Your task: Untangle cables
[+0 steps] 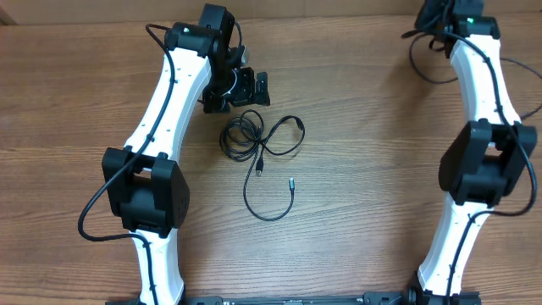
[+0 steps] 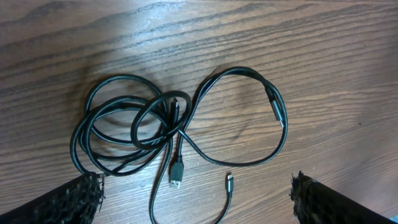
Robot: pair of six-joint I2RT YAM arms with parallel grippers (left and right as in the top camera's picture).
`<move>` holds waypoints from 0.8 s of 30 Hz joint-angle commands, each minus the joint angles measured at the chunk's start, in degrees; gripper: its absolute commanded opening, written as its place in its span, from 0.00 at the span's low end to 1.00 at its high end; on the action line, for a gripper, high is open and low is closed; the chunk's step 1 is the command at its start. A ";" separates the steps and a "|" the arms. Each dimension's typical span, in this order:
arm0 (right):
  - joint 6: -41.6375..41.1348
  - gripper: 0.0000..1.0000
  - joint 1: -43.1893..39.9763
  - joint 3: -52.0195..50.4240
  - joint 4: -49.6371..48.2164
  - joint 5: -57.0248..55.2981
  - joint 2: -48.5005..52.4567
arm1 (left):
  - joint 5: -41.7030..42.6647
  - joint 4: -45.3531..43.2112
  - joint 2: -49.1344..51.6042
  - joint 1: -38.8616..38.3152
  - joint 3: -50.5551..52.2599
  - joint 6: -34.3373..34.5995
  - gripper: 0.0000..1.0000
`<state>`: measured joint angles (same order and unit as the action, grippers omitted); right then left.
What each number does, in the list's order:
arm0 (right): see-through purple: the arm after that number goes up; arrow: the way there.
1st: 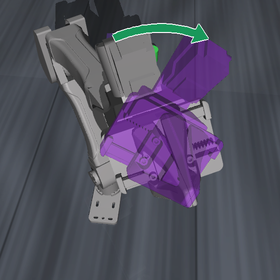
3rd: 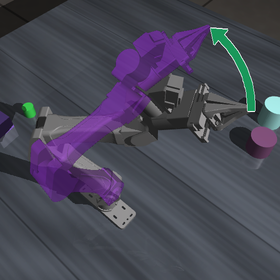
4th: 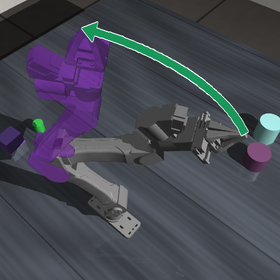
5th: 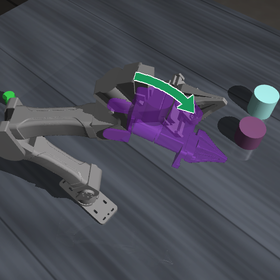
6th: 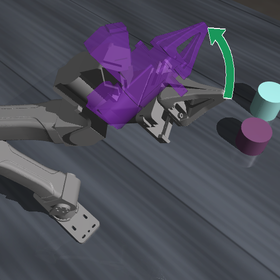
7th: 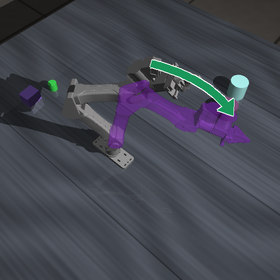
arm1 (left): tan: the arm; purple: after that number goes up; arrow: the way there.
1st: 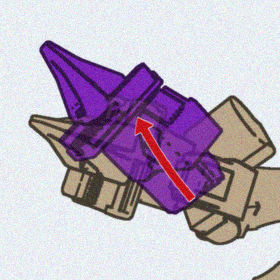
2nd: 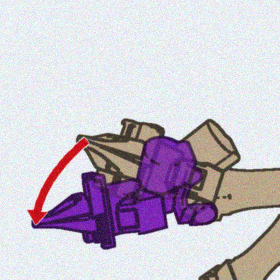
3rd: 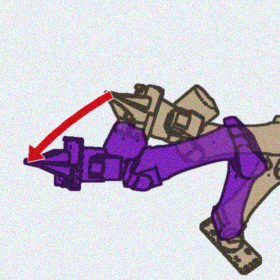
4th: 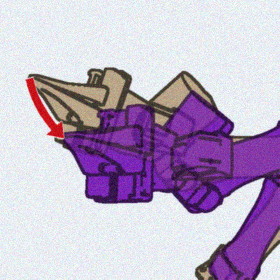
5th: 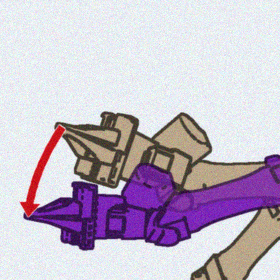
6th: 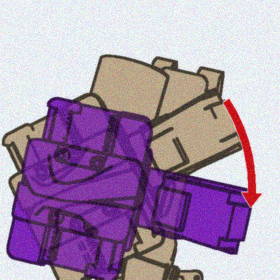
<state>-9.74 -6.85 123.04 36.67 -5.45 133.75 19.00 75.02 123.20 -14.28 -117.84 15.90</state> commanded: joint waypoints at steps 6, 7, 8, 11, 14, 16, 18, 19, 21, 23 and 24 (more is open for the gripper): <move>10.05 0.60 -0.39 -0.07 0.24 4.52 8.22 | -0.35 -0.11 -0.72 -0.37 -0.76 -1.31 1.00; 10.27 0.64 -0.39 -0.07 0.09 4.50 8.70 | -0.35 -0.11 -0.72 -0.37 -0.76 -1.31 0.99; 10.25 0.67 -0.39 -0.07 -0.20 4.24 9.40 | -0.35 -0.11 -0.72 -0.37 -0.76 -1.31 1.00; 10.27 0.68 -0.52 -0.07 -0.72 4.04 10.80 | -0.35 -0.11 -0.72 -0.37 -0.76 -1.31 1.00; 10.25 0.62 -0.76 -0.07 -1.36 4.07 12.81 | -0.35 -0.11 -0.72 -0.37 -0.76 -1.31 1.00; 10.27 0.52 -0.83 -0.07 -1.42 4.07 14.01 | -0.37 -0.11 -0.72 -0.37 -0.76 -1.31 0.99; 10.25 0.48 -0.83 -0.04 -1.29 4.07 14.95 | -0.37 -0.11 -0.72 -0.37 -0.76 -1.31 1.00; 10.25 0.46 -0.83 -0.07 -1.18 4.07 15.13 | -0.37 -0.11 -0.72 -0.37 -0.76 -1.31 0.99; 10.25 0.40 -0.83 -0.07 -1.16 4.07 15.67 | -0.37 -0.11 -0.72 -0.37 -0.76 -1.31 1.00; 10.25 0.24 -0.83 -0.07 -1.11 4.07 15.76 | -0.35 -0.11 -0.72 -0.37 -0.76 -1.31 1.00; 10.23 0.15 -0.83 -0.07 -1.14 4.07 15.76 | -0.35 -0.11 -0.72 -0.37 -0.76 -1.33 0.99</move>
<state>0.86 -7.25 123.00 35.09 -1.80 147.17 19.00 75.05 123.20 -14.28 -117.84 15.90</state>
